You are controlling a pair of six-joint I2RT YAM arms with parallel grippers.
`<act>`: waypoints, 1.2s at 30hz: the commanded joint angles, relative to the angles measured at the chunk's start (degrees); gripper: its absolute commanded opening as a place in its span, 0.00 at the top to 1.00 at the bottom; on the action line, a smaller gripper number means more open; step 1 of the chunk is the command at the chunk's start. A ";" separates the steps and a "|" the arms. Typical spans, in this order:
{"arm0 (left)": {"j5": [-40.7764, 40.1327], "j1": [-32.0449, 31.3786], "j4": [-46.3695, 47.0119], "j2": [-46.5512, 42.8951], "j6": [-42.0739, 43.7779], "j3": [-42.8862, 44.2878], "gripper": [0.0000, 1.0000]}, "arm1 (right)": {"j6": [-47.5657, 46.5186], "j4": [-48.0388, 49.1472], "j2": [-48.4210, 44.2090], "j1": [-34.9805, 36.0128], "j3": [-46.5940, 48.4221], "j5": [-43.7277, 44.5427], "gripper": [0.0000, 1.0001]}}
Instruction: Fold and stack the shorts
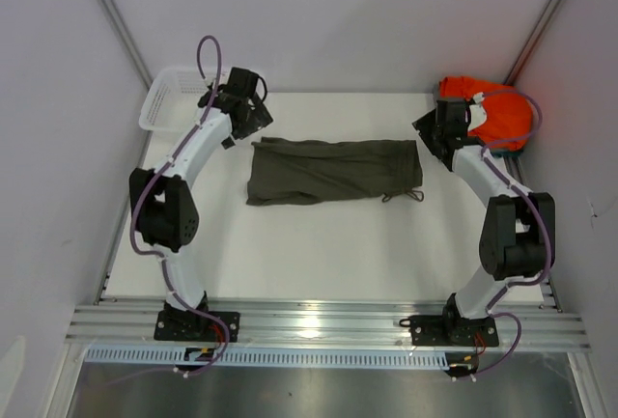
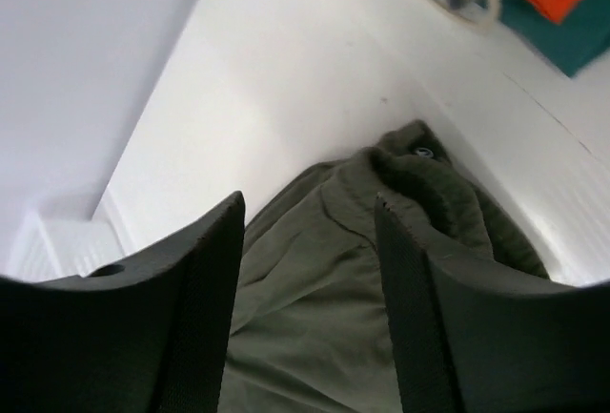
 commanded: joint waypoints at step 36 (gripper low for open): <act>22.82 -10.82 63.26 -8.57 8.39 -47.58 0.07 | -19.56 28.87 27.83 16.87 10.39 -46.44 1.00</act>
